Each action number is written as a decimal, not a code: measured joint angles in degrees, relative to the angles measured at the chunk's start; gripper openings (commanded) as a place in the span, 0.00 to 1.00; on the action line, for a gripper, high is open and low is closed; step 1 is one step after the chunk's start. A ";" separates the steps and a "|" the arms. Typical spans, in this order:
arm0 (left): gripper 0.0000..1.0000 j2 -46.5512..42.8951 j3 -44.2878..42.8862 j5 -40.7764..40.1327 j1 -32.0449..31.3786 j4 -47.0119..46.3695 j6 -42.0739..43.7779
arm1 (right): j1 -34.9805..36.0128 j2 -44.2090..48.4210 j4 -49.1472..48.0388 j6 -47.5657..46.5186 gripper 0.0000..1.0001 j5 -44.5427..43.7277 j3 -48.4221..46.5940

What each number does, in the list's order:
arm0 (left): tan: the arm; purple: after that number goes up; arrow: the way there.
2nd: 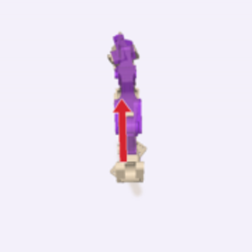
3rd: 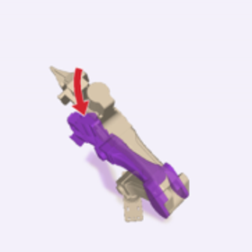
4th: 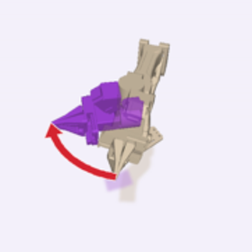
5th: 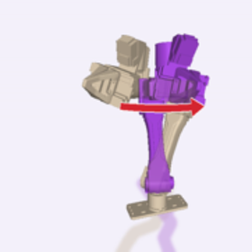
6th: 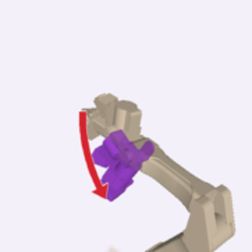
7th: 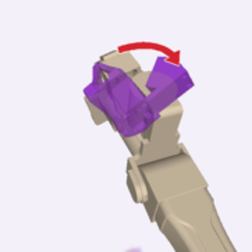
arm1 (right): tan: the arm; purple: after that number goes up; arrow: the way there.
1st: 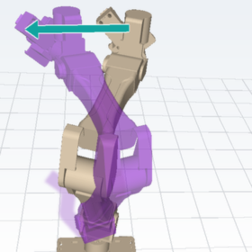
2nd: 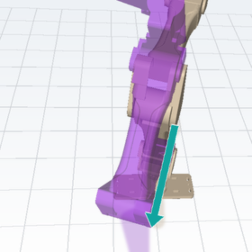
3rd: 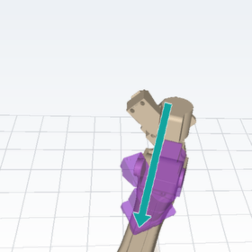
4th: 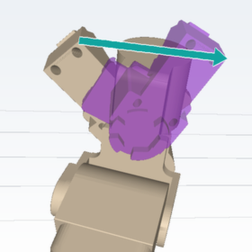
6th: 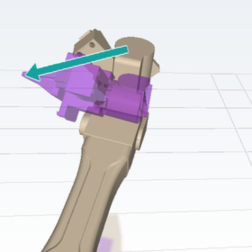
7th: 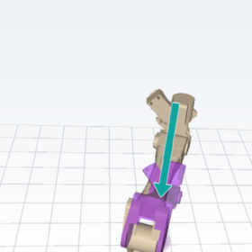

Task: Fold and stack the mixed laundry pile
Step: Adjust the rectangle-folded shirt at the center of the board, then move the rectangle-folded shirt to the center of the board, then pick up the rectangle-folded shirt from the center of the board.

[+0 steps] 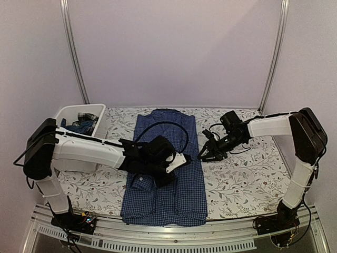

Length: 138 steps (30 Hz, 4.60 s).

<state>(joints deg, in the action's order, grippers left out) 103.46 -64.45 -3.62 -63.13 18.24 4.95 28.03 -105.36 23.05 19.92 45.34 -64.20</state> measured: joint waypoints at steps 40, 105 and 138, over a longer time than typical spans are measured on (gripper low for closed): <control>0.51 -8.31 1.81 9.55 28.02 -2.69 -14.95 | -0.17 -14.03 -0.48 -1.92 0.42 -0.92 -22.14; 0.62 -28.94 35.23 24.33 24.57 -12.68 -58.84 | -8.79 12.87 2.97 2.49 0.68 -2.10 18.03; 0.00 -27.21 31.30 30.51 10.38 -10.49 -57.40 | 11.63 16.11 -0.31 7.15 0.00 4.04 25.97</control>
<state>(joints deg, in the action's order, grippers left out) 76.25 -33.15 26.89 -52.75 7.75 -52.45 39.66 -89.25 22.74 27.07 49.39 -38.24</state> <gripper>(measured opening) 0.005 0.008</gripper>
